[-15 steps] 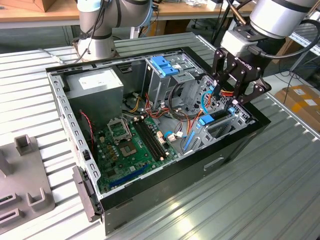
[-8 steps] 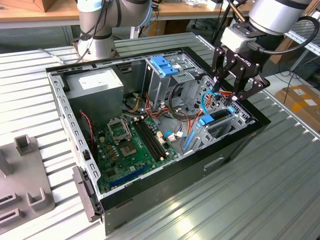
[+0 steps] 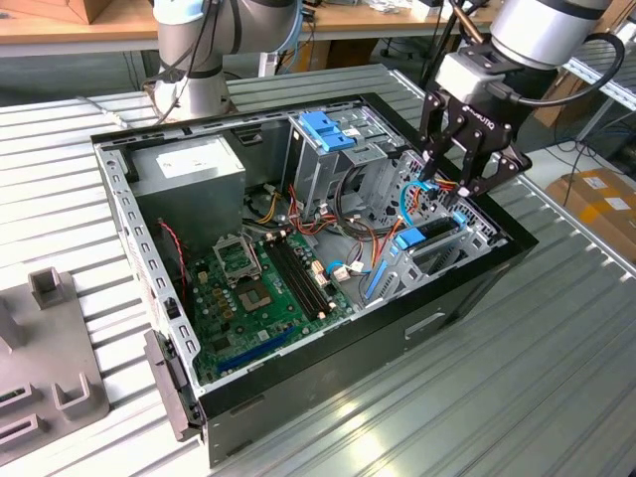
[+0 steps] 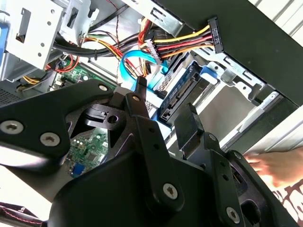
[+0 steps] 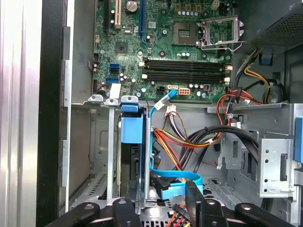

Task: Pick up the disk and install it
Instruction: 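Insert the disk into the insertion slot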

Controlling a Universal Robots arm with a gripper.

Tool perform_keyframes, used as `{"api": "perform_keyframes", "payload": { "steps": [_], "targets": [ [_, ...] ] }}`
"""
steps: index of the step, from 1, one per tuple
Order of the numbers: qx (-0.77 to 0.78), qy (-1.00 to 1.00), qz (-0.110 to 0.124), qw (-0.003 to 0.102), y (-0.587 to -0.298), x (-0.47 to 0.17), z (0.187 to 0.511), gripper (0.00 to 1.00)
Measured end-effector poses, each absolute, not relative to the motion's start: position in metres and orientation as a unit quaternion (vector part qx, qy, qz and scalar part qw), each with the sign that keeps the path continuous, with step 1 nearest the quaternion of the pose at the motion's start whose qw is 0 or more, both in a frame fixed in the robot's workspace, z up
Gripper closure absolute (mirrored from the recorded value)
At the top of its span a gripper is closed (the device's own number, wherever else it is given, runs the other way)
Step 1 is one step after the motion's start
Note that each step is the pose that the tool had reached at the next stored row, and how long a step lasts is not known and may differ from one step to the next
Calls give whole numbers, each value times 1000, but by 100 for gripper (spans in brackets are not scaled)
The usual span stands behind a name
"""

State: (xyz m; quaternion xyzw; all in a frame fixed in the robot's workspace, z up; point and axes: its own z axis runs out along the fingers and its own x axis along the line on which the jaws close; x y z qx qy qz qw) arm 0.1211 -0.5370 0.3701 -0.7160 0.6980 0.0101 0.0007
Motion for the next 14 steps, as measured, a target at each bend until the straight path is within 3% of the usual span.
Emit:
{"api": "perform_keyframes", "payload": {
  "steps": [14],
  "targets": [
    [-716,698,9,-1,-540,121,367,50]
  ]
}}
